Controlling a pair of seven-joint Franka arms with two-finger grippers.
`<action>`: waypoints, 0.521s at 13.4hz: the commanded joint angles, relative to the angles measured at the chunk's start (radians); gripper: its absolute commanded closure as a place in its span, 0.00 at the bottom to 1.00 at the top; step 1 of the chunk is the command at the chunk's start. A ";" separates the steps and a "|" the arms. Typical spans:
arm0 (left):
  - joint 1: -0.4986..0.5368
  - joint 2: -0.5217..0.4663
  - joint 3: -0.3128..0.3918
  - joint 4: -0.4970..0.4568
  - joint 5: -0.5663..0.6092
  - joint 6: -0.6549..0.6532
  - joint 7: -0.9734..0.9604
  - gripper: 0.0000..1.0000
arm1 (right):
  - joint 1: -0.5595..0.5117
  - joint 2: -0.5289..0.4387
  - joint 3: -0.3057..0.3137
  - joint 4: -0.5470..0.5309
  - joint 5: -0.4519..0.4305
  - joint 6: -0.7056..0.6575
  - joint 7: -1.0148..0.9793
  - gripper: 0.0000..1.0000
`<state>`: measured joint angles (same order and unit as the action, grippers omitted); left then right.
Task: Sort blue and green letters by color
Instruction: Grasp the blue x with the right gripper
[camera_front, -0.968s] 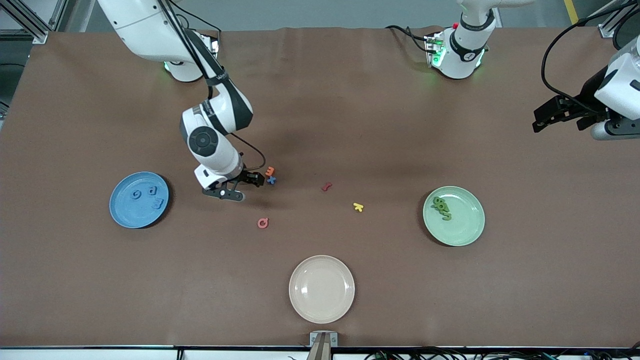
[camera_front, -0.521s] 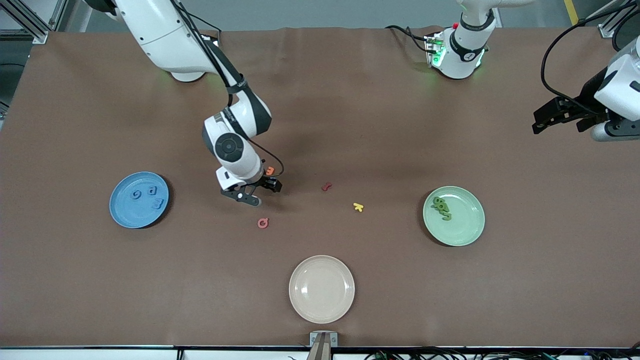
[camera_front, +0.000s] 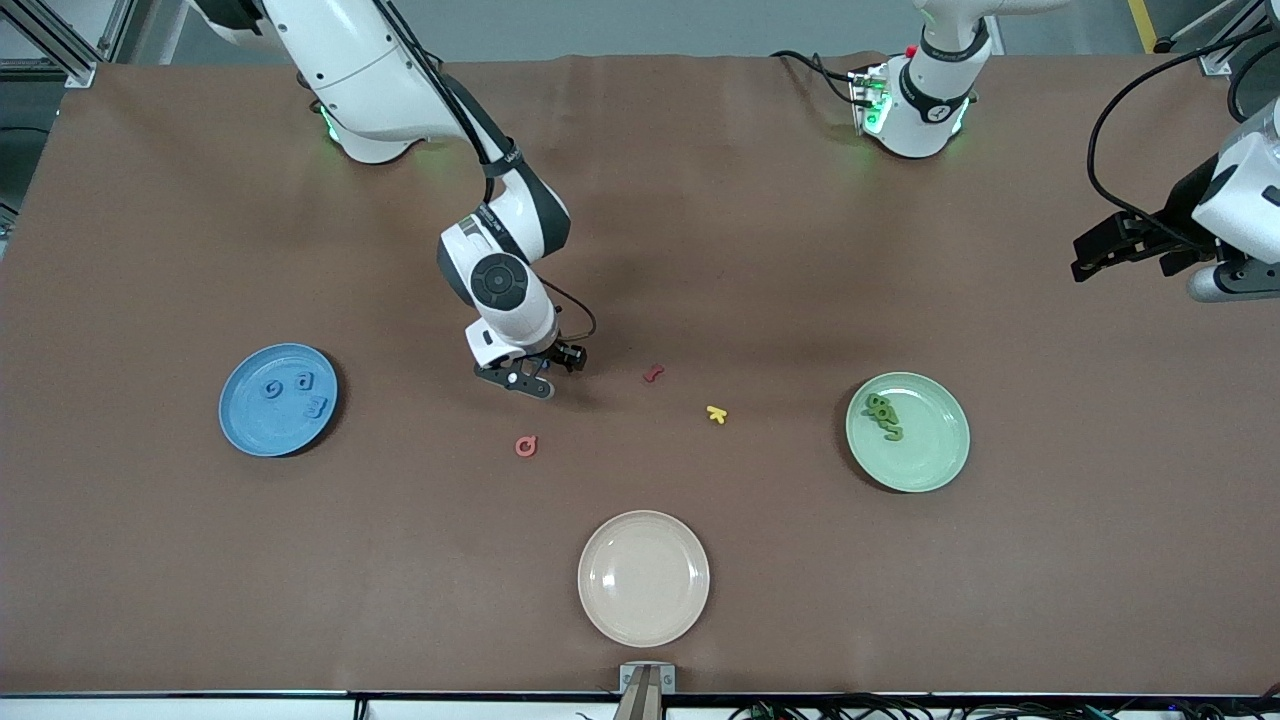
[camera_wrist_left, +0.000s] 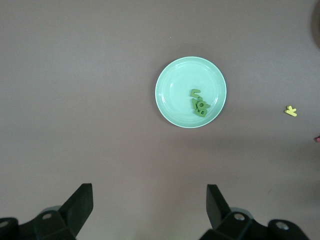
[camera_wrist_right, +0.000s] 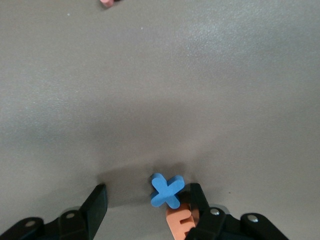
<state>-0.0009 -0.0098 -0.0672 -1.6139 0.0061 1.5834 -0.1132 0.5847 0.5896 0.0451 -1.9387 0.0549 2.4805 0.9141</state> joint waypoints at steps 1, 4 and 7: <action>-0.004 0.007 -0.002 0.023 0.009 -0.003 0.017 0.00 | 0.003 0.010 -0.008 0.017 -0.007 -0.018 -0.003 0.43; -0.013 0.008 -0.003 0.022 0.011 0.024 0.017 0.00 | -0.011 0.012 -0.010 0.014 -0.009 -0.018 -0.035 0.53; -0.007 -0.001 -0.017 0.020 0.009 0.020 0.017 0.00 | -0.016 0.015 -0.010 0.014 -0.009 -0.015 -0.038 0.69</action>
<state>-0.0088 -0.0096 -0.0789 -1.6089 0.0061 1.6064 -0.1128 0.5824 0.5884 0.0409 -1.9262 0.0548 2.4745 0.8917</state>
